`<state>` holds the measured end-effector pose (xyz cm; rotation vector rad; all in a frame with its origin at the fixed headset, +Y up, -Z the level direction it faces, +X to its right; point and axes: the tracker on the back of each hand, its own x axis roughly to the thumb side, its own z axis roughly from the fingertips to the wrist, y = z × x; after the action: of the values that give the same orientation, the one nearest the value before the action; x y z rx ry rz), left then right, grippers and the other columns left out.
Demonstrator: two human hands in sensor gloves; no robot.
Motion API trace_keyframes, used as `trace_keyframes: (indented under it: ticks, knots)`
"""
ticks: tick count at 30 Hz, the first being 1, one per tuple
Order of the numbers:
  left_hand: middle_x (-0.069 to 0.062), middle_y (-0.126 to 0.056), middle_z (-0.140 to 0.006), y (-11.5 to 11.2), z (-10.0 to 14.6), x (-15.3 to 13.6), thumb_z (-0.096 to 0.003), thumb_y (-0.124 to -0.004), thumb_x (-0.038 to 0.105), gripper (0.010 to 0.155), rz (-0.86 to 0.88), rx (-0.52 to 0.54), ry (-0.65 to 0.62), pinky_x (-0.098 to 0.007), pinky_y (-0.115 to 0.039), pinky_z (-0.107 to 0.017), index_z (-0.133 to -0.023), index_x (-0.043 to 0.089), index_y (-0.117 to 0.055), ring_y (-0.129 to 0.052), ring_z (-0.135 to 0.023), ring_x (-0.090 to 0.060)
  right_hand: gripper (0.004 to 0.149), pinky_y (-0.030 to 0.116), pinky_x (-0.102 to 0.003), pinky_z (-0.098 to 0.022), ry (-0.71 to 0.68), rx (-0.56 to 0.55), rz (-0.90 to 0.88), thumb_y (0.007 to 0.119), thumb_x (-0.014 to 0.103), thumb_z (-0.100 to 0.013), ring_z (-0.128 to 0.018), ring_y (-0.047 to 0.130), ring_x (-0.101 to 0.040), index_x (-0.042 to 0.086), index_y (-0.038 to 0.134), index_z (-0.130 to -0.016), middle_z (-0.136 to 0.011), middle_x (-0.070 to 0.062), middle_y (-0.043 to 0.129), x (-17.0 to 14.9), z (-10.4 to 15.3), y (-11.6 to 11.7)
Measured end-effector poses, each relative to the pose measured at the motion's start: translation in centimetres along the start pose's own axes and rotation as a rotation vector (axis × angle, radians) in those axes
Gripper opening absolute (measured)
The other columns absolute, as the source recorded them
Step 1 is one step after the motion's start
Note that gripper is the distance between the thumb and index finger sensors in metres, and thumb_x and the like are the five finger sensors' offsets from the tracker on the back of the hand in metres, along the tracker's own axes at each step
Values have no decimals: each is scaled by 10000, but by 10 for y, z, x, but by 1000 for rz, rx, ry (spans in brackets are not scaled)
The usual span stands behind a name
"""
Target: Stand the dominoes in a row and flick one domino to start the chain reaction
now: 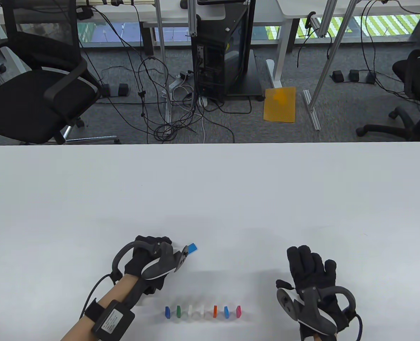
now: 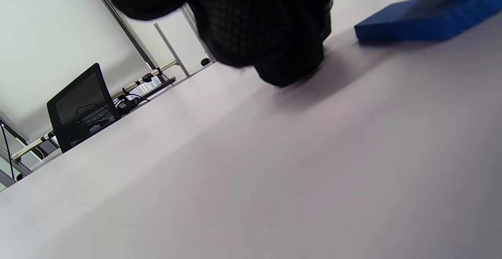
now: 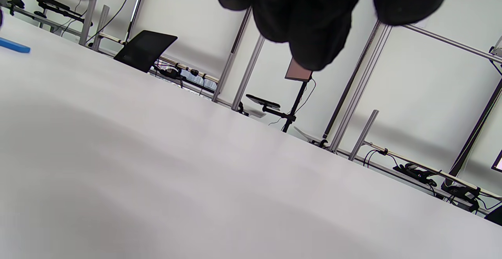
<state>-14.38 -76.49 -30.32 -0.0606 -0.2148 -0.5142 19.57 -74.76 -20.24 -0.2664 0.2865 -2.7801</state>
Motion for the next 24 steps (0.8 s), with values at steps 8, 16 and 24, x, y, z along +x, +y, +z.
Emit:
trace_keyframes:
  ticks: [8,16,24]
  knots:
    - [188,-1074,-606,6,-5,10,-307,-702,696,639,25,1,-2,-272,-928,-415,-837,369,-846,-1076,-368,69,932,561,-729,-595,-2,0,9,597,587,-410,-928,746,-509,19,388,-1119,-1114,-308,531,0,0,-1]
    - [169,-1056,-661,3,-1,10,-314,-752,608,676,29,-6,-2,-269,-943,-426,-919,309,-780,-1089,-418,91,930,562,-729,-594,-11,4,11,598,586,-409,-924,754,-503,22,389,-1119,-1114,-308,535,1,1,-2]
    - [187,-1024,-710,-3,11,-2,-304,-716,616,650,25,99,-18,-283,-929,-455,-921,412,-716,-1059,-413,84,929,562,-729,-594,-13,2,4,599,587,-408,-923,757,-497,24,392,-1118,-1114,-308,537,1,1,-4]
